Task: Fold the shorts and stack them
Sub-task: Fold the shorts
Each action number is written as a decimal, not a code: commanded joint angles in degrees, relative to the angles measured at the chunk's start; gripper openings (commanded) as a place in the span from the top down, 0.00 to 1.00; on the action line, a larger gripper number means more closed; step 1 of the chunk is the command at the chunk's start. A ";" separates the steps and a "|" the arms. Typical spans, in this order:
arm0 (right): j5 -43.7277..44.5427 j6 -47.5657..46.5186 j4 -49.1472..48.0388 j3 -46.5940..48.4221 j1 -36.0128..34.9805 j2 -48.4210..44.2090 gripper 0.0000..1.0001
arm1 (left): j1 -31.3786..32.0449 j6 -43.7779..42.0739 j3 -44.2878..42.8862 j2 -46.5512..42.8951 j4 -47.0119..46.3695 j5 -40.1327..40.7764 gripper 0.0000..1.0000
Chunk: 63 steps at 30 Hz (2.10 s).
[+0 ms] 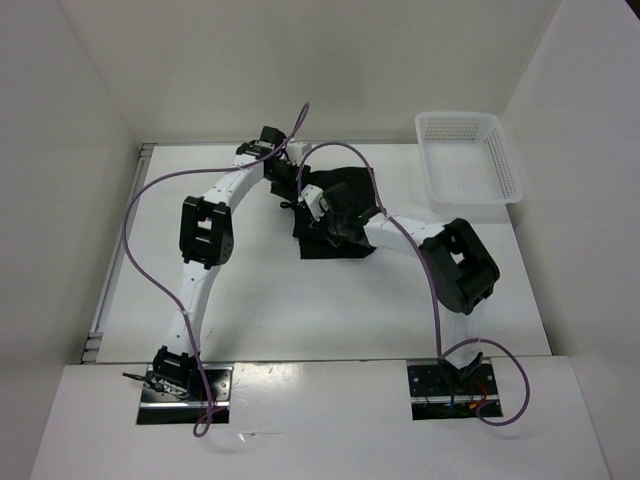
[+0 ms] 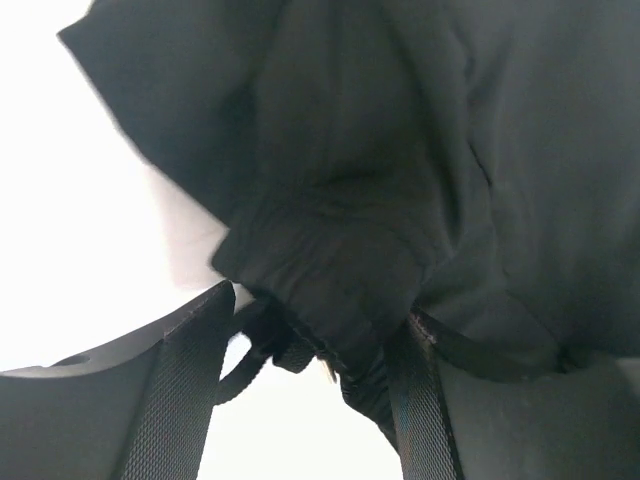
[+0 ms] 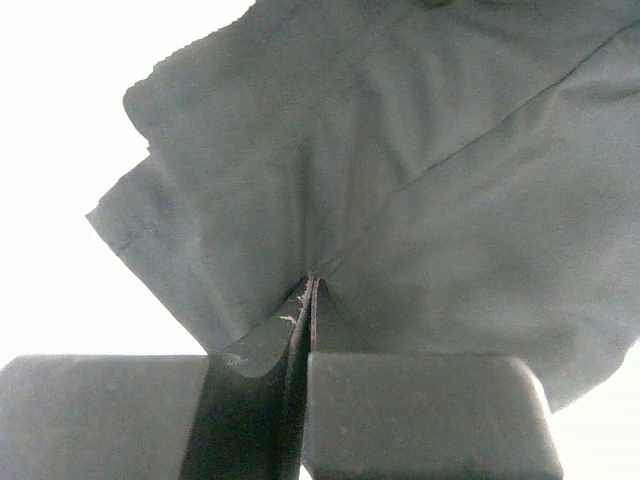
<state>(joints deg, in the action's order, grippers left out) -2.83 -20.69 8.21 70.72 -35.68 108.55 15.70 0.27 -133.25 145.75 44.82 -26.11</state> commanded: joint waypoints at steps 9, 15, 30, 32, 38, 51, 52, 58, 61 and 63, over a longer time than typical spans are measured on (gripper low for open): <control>3.79 -2.16 0.75 -3.04 -5.62 0.61 1.00 | -0.24 -0.27 -3.24 1.29 -2.81 8.27 0.33; 5.03 -5.84 2.16 -5.59 -6.24 -1.23 1.00 | -0.24 -0.27 -2.72 1.29 -2.81 7.12 0.33; 12.33 -8.50 1.45 1.08 -5.72 -1.58 1.00 | -0.24 -0.27 -1.66 -5.30 -1.75 4.32 0.28; 10.84 -6.65 2.42 3.02 -5.10 -4.21 1.00 | -0.24 -0.27 -1.66 -7.49 -1.75 3.61 0.25; 7.49 -3.67 6.29 5.30 -5.10 -10.03 1.00 | -0.24 -0.27 -1.13 -11.62 -1.75 -0.60 0.11; -0.06 -0.32 3.31 15.75 -5.10 3.41 1.00 | -0.85 -0.27 0.45 -13.21 -2.28 2.72 0.00; -0.07 0.20 3.31 15.77 -5.10 3.94 1.00 | -1.37 -0.27 1.23 -13.21 -2.28 2.73 0.00; -2.09 0.21 4.45 12.96 -6.41 4.47 1.00 | -3.83 -0.27 4.13 -13.74 -2.81 2.21 0.00; -2.62 0.21 4.45 11.11 -7.03 4.47 1.00 | -4.45 -0.27 4.14 -13.74 -2.81 2.20 0.00; -1.05 0.21 3.93 11.63 -7.56 4.47 1.00 | -4.98 -0.27 4.67 -13.74 -2.81 2.20 0.00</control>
<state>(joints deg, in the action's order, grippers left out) -3.88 -21.26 13.28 82.56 -42.00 113.84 11.53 0.23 -128.99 134.58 42.94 -23.59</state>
